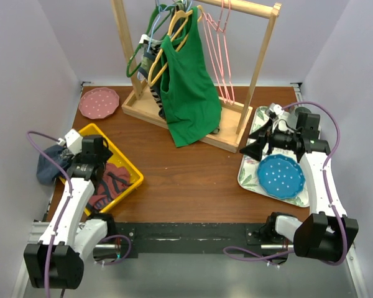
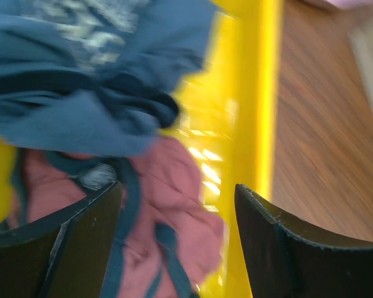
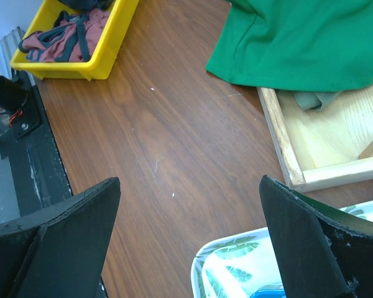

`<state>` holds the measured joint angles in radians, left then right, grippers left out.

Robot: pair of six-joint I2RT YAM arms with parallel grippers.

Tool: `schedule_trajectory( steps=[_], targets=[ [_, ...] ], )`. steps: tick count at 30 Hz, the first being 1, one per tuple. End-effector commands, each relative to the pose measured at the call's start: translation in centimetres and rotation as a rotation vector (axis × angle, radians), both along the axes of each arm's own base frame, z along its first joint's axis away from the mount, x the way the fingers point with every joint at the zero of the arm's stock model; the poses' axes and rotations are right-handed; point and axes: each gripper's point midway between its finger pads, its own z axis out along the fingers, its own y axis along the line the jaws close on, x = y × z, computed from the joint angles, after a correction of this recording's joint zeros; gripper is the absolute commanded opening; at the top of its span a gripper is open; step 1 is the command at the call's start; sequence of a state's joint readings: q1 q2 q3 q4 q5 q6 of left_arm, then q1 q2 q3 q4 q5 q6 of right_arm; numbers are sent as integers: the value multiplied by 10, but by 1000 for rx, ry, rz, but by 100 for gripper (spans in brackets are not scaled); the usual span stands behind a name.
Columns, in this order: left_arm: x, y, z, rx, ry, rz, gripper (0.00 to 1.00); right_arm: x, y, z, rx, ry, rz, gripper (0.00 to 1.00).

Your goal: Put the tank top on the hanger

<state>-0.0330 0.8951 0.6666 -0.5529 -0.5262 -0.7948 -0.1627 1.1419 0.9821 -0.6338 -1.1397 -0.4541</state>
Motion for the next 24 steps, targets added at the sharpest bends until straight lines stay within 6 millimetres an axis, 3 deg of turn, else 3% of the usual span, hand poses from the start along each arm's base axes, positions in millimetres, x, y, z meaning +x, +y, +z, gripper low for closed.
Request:
schedule_trajectory(
  steps=[1,2,5,6,7,8,12,13,16,18,20,21,24],
  targets=[
    [-16,45,-9,20,44,286,77,-3,2,11,-13,-39,39,99],
    [-20,54,-17,20,77,340,77,-3,2,11,-13,-39,37,99],
    [-10,67,-14,30,49,374,75,-3,2,10,-16,-39,38,99],
    [-7,71,-13,33,40,377,68,-4,2,10,-16,-39,38,99],
    [-3,75,-11,32,27,385,39,-3,2,10,-17,-38,37,99],
    [-3,79,-11,25,29,403,24,-3,2,10,-19,-39,35,99],
    [10,74,19,18,-50,326,6,-3,0,9,-27,-42,29,99],
    [14,71,31,23,-92,283,0,-3,0,9,-28,-42,28,99],
    [21,57,107,68,-339,127,0,-3,0,9,-26,-41,29,99],
    [14,47,163,104,-478,50,0,-2,0,9,-27,-44,28,99],
    [11,41,187,94,-511,22,0,-1,0,8,-25,-36,26,99],
    [10,36,217,94,-571,-1,0,-1,0,8,-26,-38,28,99],
    [18,6,275,65,-714,-177,0,-1,0,7,-25,-35,26,99]
  ],
)
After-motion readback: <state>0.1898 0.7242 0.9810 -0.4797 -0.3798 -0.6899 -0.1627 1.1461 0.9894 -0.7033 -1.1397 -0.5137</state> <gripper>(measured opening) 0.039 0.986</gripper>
